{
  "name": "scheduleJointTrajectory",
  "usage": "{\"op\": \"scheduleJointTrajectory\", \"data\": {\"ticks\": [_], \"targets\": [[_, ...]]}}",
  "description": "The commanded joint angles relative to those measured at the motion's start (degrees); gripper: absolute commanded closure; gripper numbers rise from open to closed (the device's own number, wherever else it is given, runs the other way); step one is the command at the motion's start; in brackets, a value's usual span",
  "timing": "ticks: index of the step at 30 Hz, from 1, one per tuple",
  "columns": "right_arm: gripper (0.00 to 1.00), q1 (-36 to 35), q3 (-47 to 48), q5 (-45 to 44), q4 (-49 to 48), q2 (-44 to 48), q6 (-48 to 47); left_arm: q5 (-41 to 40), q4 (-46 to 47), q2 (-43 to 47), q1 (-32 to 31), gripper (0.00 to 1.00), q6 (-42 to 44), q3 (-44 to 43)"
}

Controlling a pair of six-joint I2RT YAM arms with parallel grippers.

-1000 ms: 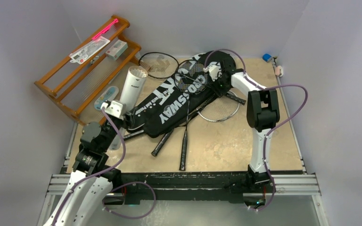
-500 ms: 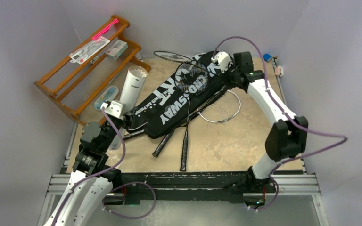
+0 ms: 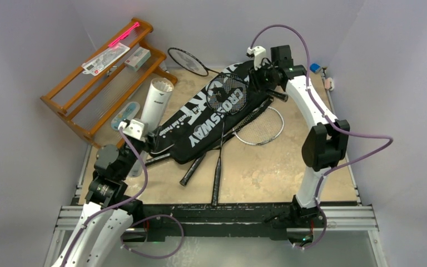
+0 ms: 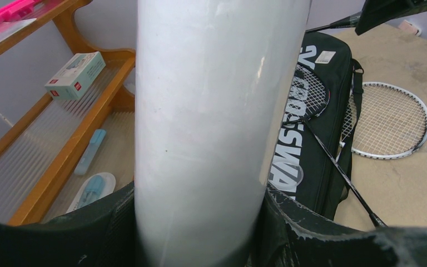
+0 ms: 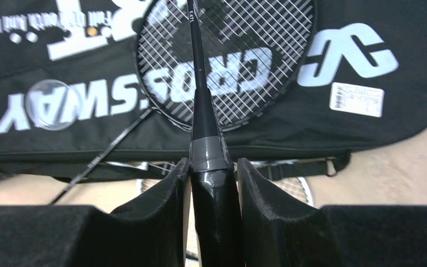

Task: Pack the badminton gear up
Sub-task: Adjust the shuttlecock at the center of the board.

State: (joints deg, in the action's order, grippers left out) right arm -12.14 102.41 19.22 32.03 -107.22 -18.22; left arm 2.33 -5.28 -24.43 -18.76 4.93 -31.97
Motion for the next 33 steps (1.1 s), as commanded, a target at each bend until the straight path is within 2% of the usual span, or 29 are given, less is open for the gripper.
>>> {"op": "scheduleJointTrajectory", "data": {"ticks": [1,9,18,22,27,33], "targets": [[1.00,1.20,6.24,5.88,-2.80,-0.24,8.80,0.06,3.43,0.76,0.40,0.61,-0.73,0.06],[1.00,4.45,8.15,11.52,-5.85,-0.66,17.68,0.13,3.43,0.81,0.40,0.61,-0.62,0.06],[1.00,5.22,12.63,19.40,-8.75,-3.25,17.36,0.23,3.52,0.62,0.40,0.61,-0.63,0.06],[1.00,5.20,17.71,23.57,-10.41,-7.51,17.59,0.18,3.44,0.61,0.45,0.61,-0.58,0.06],[1.00,4.85,17.39,26.94,-17.32,-10.46,15.68,0.18,3.34,0.39,0.48,0.61,-0.53,0.06],[1.00,4.68,25.79,31.14,-17.15,-19.01,14.66,0.41,3.43,-0.34,0.49,0.61,-0.44,-0.07]]}}
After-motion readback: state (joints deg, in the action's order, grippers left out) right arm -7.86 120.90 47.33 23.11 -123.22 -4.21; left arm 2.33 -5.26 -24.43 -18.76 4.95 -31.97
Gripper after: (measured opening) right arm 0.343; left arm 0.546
